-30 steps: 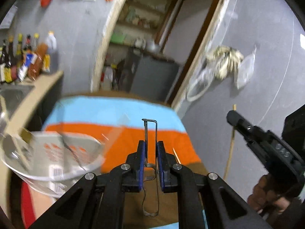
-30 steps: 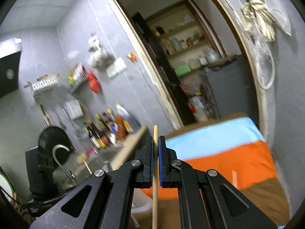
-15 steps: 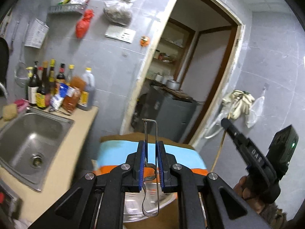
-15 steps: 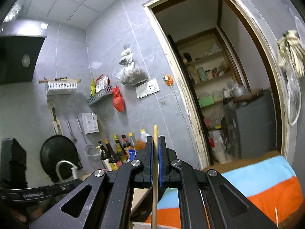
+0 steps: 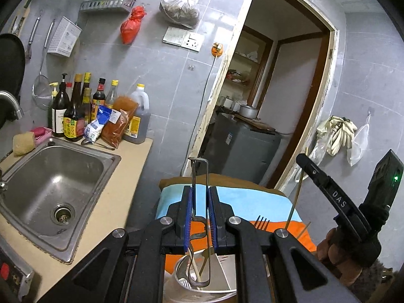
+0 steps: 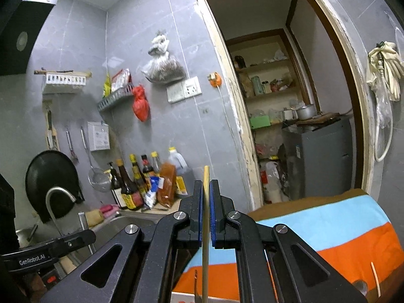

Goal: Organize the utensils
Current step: 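Lower both held utensils into the caddy and open both tools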

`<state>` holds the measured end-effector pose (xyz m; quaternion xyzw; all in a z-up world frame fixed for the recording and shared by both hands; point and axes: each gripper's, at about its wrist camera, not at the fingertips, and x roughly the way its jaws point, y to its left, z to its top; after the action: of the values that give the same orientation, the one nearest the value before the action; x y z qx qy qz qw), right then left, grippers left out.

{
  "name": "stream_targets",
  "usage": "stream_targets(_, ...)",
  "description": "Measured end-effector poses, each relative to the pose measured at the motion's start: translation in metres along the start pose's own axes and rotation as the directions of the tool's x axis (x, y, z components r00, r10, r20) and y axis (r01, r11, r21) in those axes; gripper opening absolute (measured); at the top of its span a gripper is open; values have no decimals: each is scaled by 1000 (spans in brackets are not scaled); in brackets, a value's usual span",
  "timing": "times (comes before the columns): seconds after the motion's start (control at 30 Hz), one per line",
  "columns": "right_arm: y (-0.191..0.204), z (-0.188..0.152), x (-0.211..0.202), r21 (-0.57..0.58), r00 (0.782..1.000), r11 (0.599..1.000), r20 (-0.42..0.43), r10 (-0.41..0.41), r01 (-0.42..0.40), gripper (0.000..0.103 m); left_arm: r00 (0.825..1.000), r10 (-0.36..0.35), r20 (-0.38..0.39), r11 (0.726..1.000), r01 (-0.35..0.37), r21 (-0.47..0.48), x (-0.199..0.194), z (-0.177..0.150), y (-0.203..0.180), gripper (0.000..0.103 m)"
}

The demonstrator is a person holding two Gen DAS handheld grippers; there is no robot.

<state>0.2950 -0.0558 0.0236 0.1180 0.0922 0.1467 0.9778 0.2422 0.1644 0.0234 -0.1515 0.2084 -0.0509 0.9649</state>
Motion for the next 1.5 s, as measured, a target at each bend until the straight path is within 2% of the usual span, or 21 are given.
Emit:
stream_targets(0.17, -1, -7, -5, -10, 998, 998, 0, -68, 68, 5, 1000, -19, -9, 1000, 19, 12, 15, -9, 0, 12)
stream_targets(0.27, -2, -9, -6, -18, 997, 997, 0, -76, 76, 5, 999, -30, -30, 1000, 30, 10, 23, -13, 0, 12)
stream_targets(0.53, -10, -20, -9, 5, 997, 998, -53, -64, 64, 5, 998, -19, -66, 996, 25, 82, 27, -26, -10, 12)
stream_targets(0.73, -17, -24, -11, 15, 993, 999, -106, -43, 45, 5, 992, -40, -116, 998, 46, 49, 28, -30, -8, 13)
stream_targets(0.8, -18, -25, -12, 17, 992, 999, -122, -38, 41, 8, 991, -37, -129, 998, 45, 55, 28, -31, -8, 16)
stream_targets(0.87, -20, -25, -15, 21, 991, 999, -128, -32, 35, 15, 990, -38, -134, 998, 46, 51, 26, -31, -9, 21)
stream_targets(0.93, -23, -23, -21, 28, 992, 999, -121, -29, 33, 28, 991, -45, -129, 998, 50, 34, 23, -29, -8, 29)
stream_targets(1.07, -28, -15, -34, 25, 994, 999, -102, -39, 41, 32, 993, -54, -102, 998, 55, 8, 14, -23, -10, 47)
stream_targets(1.13, -34, -9, -46, 20, 995, 998, -83, -62, 64, 54, 995, -49, -86, 999, 50, 9, 10, -20, -14, 57)
stream_targets(1.17, -35, -6, -50, 19, 995, 997, -76, -70, 72, 58, 996, -41, -77, 999, 42, 13, 8, -18, -17, 61)
stream_targets(1.23, -41, 2, -62, 4, 993, 995, -61, -100, 100, 66, 998, -23, -52, 1000, 24, 18, 4, -14, -22, 81)
stream_targets(1.33, -49, 12, -78, -21, 988, 989, -49, -146, 146, 86, 1000, 12, 7, 1000, -12, 20, -3, -9, -34, 98)
stream_targets(1.4, -55, 18, -89, -33, 985, 985, -34, -172, 171, 93, 999, 35, 32, 999, -36, 25, -5, -7, -43, 102)
stream_targets(1.5, -63, 29, -105, -73, 971, 969, -19, -237, 235, 101, 996, 63, 58, 996, -66, 53, -5, -4, -59, 102)
